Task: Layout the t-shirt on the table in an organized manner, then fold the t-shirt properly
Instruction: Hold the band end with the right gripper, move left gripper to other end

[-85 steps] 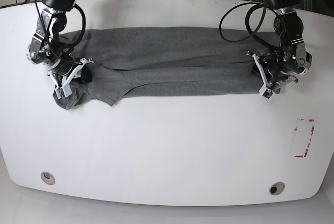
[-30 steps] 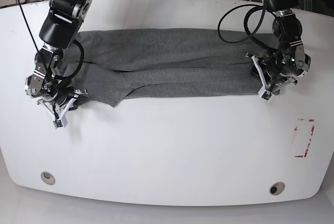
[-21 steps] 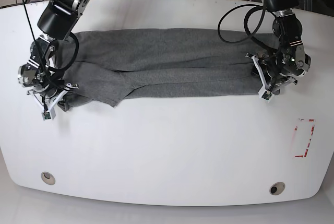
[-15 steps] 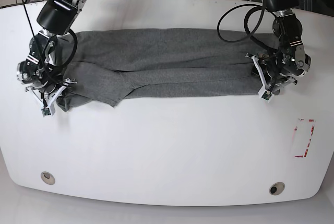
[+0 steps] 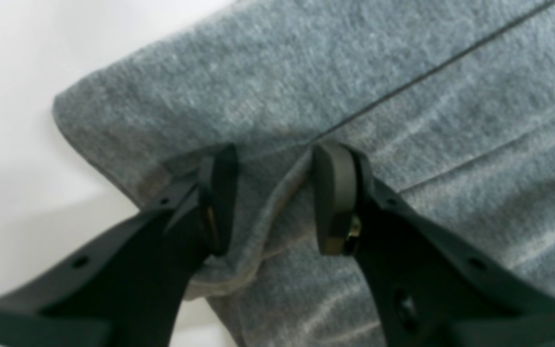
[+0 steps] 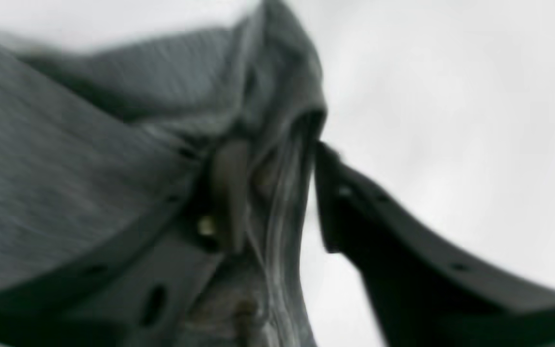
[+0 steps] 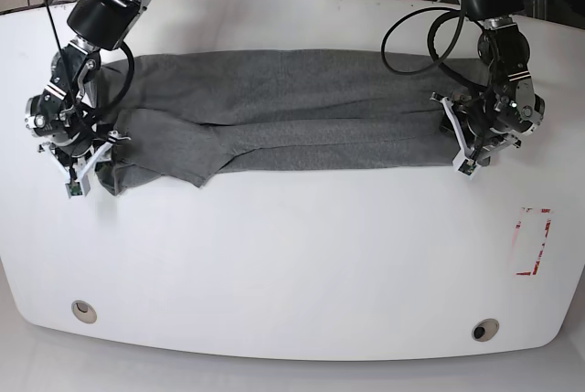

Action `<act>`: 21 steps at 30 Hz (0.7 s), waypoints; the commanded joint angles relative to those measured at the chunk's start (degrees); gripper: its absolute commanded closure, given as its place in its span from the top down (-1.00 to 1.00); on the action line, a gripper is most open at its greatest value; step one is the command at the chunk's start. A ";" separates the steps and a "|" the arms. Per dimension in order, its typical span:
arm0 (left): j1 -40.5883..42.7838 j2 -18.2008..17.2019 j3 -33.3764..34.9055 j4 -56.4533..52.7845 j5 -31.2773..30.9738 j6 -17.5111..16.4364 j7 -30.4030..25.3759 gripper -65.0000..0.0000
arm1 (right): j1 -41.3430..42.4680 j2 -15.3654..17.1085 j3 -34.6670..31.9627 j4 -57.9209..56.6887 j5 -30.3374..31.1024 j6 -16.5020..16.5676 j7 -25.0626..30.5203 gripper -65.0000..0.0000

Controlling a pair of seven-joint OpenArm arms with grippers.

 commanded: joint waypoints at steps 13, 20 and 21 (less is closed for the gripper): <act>-0.08 -0.43 -0.13 0.56 1.84 0.12 1.90 -0.28 | -1.09 -7.80 -0.10 24.56 0.59 -0.10 -15.11 -0.09; -0.08 -0.25 -0.22 2.67 1.66 0.12 1.90 -0.27 | -5.14 -10.97 -0.10 25.00 0.59 -0.10 -15.73 0.08; -0.08 -0.25 -0.22 3.02 1.66 0.12 1.90 -0.27 | -5.75 -11.58 -0.10 25.00 0.68 -0.10 -15.73 0.12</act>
